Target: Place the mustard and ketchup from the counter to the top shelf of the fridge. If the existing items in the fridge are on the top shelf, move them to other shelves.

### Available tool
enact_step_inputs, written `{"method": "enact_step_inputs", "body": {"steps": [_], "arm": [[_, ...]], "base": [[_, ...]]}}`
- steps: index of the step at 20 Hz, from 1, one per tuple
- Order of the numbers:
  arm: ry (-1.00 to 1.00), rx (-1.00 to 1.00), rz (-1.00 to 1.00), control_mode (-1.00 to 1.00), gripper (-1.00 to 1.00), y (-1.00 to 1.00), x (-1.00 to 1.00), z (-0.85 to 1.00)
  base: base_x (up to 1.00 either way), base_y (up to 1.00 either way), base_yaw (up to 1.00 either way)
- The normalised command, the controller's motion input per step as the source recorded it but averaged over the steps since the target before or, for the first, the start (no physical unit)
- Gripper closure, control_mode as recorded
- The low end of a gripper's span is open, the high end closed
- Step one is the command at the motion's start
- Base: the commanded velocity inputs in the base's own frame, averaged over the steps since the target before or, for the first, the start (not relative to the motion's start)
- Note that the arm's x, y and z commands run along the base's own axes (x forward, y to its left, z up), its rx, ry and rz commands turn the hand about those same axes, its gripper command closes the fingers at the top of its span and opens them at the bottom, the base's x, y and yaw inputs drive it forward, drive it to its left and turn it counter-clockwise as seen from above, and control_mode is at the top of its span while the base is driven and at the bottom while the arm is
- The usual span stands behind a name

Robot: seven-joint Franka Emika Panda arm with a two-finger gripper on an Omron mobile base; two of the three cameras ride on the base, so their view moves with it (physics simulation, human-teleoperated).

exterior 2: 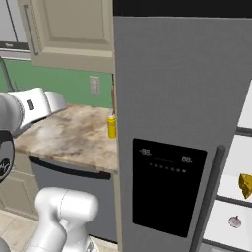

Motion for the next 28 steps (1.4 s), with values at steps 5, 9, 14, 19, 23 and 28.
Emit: {"method": "enact_step_inputs", "body": {"steps": [5,9,14,19,23,28], "arm": [[0.0,0.0,0.0,1.0,-1.0,0.0,0.0,0.0],[0.0,0.0,0.0,1.0,-1.0,0.0,0.0,0.0],[0.0,0.0,0.0,1.0,-1.0,0.0,0.0,0.0],[0.0,0.0,0.0,1.0,-1.0,0.0,0.0,0.0],[0.02,0.0,-0.02,-1.0,-1.0,0.0,0.17,-0.02],[0.13,0.0,-0.08,-1.0,-1.0,0.0,0.74,-0.28]], "base": [[0.29,0.37,-0.07],[0.34,0.44,-0.08],[0.29,0.47,-0.07],[0.34,0.33,-0.05],[0.44,0.02,-0.05],[0.0,0.0,0.0]]}}
